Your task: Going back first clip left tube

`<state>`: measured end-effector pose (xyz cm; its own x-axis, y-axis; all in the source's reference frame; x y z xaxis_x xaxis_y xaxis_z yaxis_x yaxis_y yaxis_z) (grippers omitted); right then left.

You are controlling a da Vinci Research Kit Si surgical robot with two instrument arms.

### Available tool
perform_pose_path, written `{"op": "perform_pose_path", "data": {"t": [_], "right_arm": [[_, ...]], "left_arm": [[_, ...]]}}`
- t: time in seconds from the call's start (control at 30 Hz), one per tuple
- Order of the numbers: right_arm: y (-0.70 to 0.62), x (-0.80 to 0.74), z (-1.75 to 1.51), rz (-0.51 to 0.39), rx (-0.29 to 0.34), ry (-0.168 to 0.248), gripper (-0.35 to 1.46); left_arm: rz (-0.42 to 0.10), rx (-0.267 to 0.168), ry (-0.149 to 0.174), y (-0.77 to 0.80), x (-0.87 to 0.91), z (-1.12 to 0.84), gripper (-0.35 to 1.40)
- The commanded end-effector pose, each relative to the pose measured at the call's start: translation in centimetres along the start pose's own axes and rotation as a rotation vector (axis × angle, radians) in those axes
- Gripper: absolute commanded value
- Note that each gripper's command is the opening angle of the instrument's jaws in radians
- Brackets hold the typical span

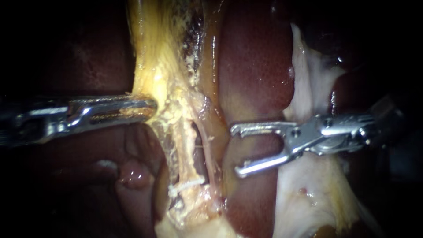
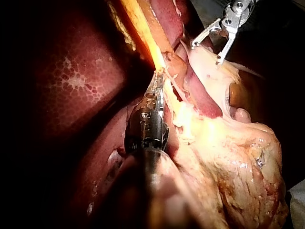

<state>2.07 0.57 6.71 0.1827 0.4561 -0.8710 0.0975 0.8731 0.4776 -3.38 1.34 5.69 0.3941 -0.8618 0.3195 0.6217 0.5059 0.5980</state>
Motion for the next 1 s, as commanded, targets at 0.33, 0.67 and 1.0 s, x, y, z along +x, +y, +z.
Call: {"op": "perform_pose_path", "data": {"t": [0.33, 0.67, 1.0], "right_arm": [[-0.02, 0.02, -0.01, -0.045, 0.017, 0.0, 0.6], [-0.03, 0.02, -0.02, -0.052, 0.021, 0.0, 0.6], [-0.04, 0.02, -0.01, -0.058, 0.025, 0.001, 0.6]], "left_arm": [[0.008, 0.002, -0.003, 0.11, 0.12, 0.26, -0.35], [0.025, 0.038, 0.004, 0.39, 0.29, 0.82, -0.35], [0.023, 0.043, 0.005, 0.33, 0.27, 0.87, -0.35]]}}
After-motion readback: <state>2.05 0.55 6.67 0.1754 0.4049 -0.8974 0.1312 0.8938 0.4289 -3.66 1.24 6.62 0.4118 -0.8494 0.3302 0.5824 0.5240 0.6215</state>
